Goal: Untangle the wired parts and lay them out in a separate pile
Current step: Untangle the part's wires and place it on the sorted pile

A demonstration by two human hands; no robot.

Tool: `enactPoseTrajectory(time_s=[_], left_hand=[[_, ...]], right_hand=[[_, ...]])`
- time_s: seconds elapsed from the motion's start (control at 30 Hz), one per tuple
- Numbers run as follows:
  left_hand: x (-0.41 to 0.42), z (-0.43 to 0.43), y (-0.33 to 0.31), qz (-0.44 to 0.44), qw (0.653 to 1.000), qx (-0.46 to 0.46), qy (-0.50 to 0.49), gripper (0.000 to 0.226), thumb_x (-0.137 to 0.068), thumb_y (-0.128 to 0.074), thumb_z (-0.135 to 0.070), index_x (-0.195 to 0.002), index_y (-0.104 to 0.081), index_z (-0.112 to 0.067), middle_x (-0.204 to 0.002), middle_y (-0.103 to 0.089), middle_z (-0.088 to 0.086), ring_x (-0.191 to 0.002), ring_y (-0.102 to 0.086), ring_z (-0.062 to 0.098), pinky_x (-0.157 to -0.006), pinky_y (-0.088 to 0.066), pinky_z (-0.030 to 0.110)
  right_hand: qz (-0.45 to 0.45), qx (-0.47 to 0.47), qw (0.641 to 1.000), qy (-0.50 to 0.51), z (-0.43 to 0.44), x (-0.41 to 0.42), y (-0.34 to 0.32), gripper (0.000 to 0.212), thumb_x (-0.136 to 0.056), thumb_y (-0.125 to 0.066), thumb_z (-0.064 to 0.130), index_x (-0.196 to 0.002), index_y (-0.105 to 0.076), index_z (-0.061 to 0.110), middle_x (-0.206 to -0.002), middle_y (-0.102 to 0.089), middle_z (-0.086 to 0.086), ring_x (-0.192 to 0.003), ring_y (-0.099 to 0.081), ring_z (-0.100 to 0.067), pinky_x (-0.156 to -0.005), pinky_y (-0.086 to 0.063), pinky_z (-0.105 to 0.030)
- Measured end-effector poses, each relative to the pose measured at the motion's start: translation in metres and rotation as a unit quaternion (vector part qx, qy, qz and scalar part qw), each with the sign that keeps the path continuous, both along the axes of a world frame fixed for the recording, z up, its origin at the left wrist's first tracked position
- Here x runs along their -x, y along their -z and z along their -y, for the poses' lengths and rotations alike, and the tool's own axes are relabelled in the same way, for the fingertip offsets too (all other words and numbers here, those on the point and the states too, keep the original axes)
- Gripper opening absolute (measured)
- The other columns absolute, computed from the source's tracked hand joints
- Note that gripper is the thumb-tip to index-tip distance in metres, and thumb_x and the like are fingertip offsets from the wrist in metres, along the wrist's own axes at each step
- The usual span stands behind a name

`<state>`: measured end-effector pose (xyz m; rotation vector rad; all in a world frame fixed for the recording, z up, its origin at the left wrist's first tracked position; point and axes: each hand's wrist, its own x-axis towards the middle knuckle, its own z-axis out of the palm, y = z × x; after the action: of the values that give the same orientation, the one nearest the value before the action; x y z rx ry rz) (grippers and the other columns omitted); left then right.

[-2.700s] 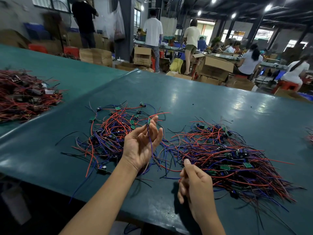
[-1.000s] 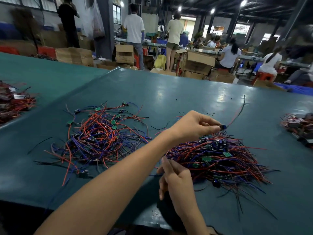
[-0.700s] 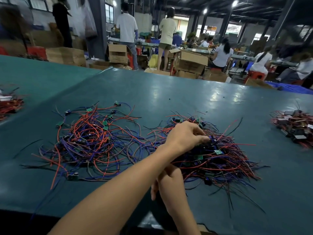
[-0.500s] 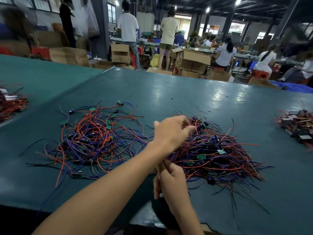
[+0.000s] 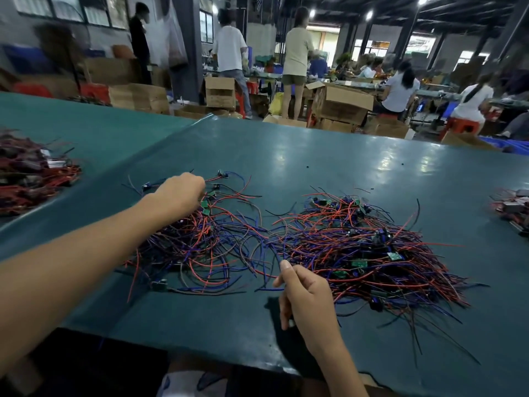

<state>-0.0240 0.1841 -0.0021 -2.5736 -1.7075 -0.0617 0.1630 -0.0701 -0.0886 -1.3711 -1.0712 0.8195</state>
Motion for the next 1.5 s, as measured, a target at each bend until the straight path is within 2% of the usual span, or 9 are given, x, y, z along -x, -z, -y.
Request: enactPoseTrajectory(time_s=[0.23, 0.33, 0.63, 0.77, 0.97, 1.13, 1.27, 1.37, 1.5], left_hand=[[-0.010, -0.001, 0.021, 0.056, 0.995, 0.079, -0.016, 0.042, -0.089, -0.066, -0.059, -0.095, -0.078, -0.019, -0.091, -0.074, 0.009, -0.091, -0.068, 0.029, -0.084, -0.057, 0.040], [-0.016, -0.001, 0.024, 0.062, 0.995, 0.068, -0.039, 0.028, -0.083, -0.070, -0.052, -0.095, -0.077, -0.028, -0.098, -0.073, 0.001, -0.099, -0.066, 0.027, -0.090, -0.053, 0.043], [-0.038, 0.009, 0.027, 0.010, 0.998, 0.006, -0.069, 0.018, -0.081, -0.063, -0.024, -0.073, -0.048, -0.019, -0.078, -0.054, 0.004, -0.085, -0.057, 0.031, -0.080, -0.037, 0.040], [-0.041, 0.013, 0.005, 0.139, 0.988, 0.042, -0.050, 0.009, -0.086, -0.070, -0.021, -0.093, -0.074, -0.017, -0.099, -0.072, 0.011, -0.093, -0.066, 0.033, -0.088, -0.056, 0.044], [-0.040, 0.021, -0.050, 0.355, 0.934, 0.032, 0.005, 0.025, -0.085, -0.080, -0.031, -0.108, -0.078, -0.020, -0.105, -0.076, 0.007, -0.098, -0.071, 0.022, -0.100, -0.053, 0.038], [-0.044, 0.031, -0.075, 0.458, 0.885, -0.021, 0.083, 0.018, -0.092, -0.074, -0.023, -0.107, -0.075, -0.013, -0.089, -0.076, 0.005, -0.073, -0.072, 0.013, -0.073, -0.061, 0.032], [-0.050, 0.043, -0.081, 0.584, 0.798, 0.079, 0.128, 0.013, -0.096, -0.069, -0.019, -0.107, -0.071, -0.011, -0.094, -0.075, 0.007, -0.078, -0.076, 0.018, -0.061, -0.061, 0.031], [-0.058, 0.054, -0.077, 0.694, 0.669, 0.237, 0.121, 0.015, -0.095, -0.067, -0.016, -0.107, -0.071, -0.009, -0.098, -0.074, 0.011, -0.081, -0.076, 0.020, -0.061, -0.060, 0.029], [-0.069, 0.064, -0.049, 0.734, 0.518, 0.425, 0.113, 0.025, -0.090, -0.068, -0.011, -0.113, -0.072, -0.003, -0.105, -0.074, 0.014, -0.085, -0.073, 0.017, -0.065, -0.060, 0.024]], right_hand=[[0.020, 0.002, 1.000, 0.011, -0.002, -0.002, 0.003, 0.043, -0.105, -0.051, 0.037, -0.071, -0.061, 0.014, -0.042, -0.050, -0.010, -0.032, -0.045, -0.023, -0.043, -0.034, -0.027], [0.030, 0.003, 0.999, 0.009, -0.002, -0.001, 0.004, 0.042, -0.105, -0.050, 0.037, -0.072, -0.061, 0.014, -0.042, -0.050, -0.010, -0.032, -0.045, -0.023, -0.044, -0.036, -0.028], [0.033, 0.008, 0.999, 0.008, 0.000, -0.001, 0.000, 0.043, -0.105, -0.050, 0.037, -0.074, -0.061, 0.009, -0.043, -0.050, -0.008, -0.033, -0.046, -0.022, -0.043, -0.036, -0.027], [0.022, 0.007, 1.000, 0.005, 0.001, -0.002, -0.001, 0.043, -0.105, -0.050, 0.037, -0.075, -0.062, 0.009, -0.044, -0.050, -0.009, -0.033, -0.045, -0.022, -0.042, -0.035, -0.027], [0.005, 0.006, 1.000, 0.005, 0.001, -0.001, -0.002, 0.042, -0.105, -0.051, 0.036, -0.073, -0.062, 0.011, -0.043, -0.049, -0.010, -0.032, -0.044, -0.022, -0.040, -0.034, -0.025], [-0.010, 0.005, 1.000, 0.006, 0.001, 0.001, -0.002, 0.042, -0.104, -0.052, 0.036, -0.074, -0.062, 0.010, -0.043, -0.049, -0.011, -0.032, -0.042, -0.022, -0.040, -0.032, -0.025], [-0.023, 0.008, 1.000, 0.006, 0.001, 0.002, -0.003, 0.041, -0.104, -0.052, 0.036, -0.076, -0.063, 0.007, -0.044, -0.049, -0.011, -0.032, -0.041, -0.022, -0.040, -0.031, -0.025], [-0.034, 0.008, 0.999, 0.005, 0.002, 0.002, -0.004, 0.040, -0.104, -0.053, 0.035, -0.076, -0.064, 0.008, -0.043, -0.048, -0.007, -0.032, -0.041, -0.022, -0.040, -0.032, -0.025], [-0.068, 0.003, 0.998, 0.013, -0.001, 0.002, -0.004, 0.031, -0.105, -0.053, 0.027, -0.083, -0.071, 0.015, -0.046, -0.047, 0.003, -0.044, -0.046, -0.027, -0.043, -0.037, -0.030]])
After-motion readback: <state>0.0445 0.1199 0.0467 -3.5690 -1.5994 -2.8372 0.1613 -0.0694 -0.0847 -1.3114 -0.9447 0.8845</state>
